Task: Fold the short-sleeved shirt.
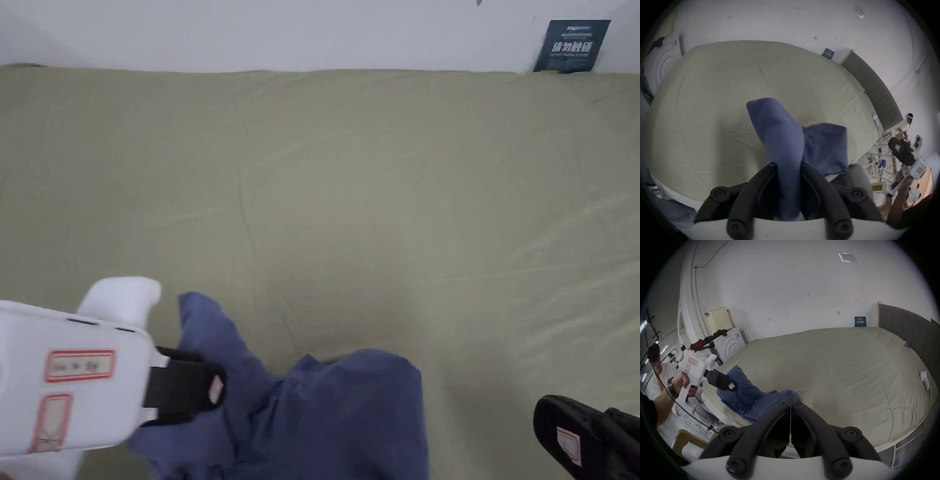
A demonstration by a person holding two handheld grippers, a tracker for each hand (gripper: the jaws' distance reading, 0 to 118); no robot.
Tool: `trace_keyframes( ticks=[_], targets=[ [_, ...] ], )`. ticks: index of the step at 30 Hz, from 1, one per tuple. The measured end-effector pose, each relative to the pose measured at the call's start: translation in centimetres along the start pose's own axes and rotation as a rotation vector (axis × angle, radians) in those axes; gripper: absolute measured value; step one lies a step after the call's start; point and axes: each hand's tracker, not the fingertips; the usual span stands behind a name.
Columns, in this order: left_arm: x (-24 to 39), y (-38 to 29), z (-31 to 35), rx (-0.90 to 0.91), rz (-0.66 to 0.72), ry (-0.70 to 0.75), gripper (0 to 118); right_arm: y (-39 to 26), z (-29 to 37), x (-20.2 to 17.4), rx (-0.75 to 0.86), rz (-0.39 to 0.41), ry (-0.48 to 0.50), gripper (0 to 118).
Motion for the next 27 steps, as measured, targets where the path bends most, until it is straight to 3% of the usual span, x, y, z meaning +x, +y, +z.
trace_keyframes(
  ticks=[9,10,11,12,13,18,22,23,24,27],
  targets=[
    [6.0,0.0,-6.7,-0.079,-0.017,-0.036,16,0.0,0.9,1.3,0.023,-0.021,-0.021,1],
    [6.6,0.0,-7.2,-0.086,-0.014,-0.033,25,-0.1,1.0,1.5,0.023,-0.023,-0.024,1],
    [6.8,-0.1,-7.4,-0.097,-0.010,-0.044,42,-0.1,1.1,1.6,0.022,-0.027,-0.027,1],
    [6.9,-0.1,-7.5,-0.104,0.001,-0.072,73,-0.1,1.2,1.8,0.022,-0.029,-0.029,1],
    [7.3,-0.3,-7.6,-0.101,0.003,-0.101,82,-0.2,1.3,1.9,0.024,-0.031,-0.032,1],
    [8.8,-0.7,-7.5,-0.097,-0.001,-0.203,83,-0.5,1.3,2.5,0.031,-0.060,-0.041,1],
    [7.8,-1.3,-6.1,0.054,-0.009,-0.279,83,-0.7,1.0,2.4,0.025,-0.070,-0.009,1],
    [6.8,-1.6,-5.2,0.116,-0.004,-0.311,80,-0.7,0.8,2.2,0.022,-0.061,-0.001,1],
    [5.8,-1.7,-4.5,0.160,0.012,-0.328,68,-0.7,0.6,2.1,0.025,-0.052,0.008,1],
    [2.1,-2.5,-1.7,0.303,0.074,-0.290,0,-0.4,-0.5,1.4,0.011,-0.039,0.091,1]
  ],
)
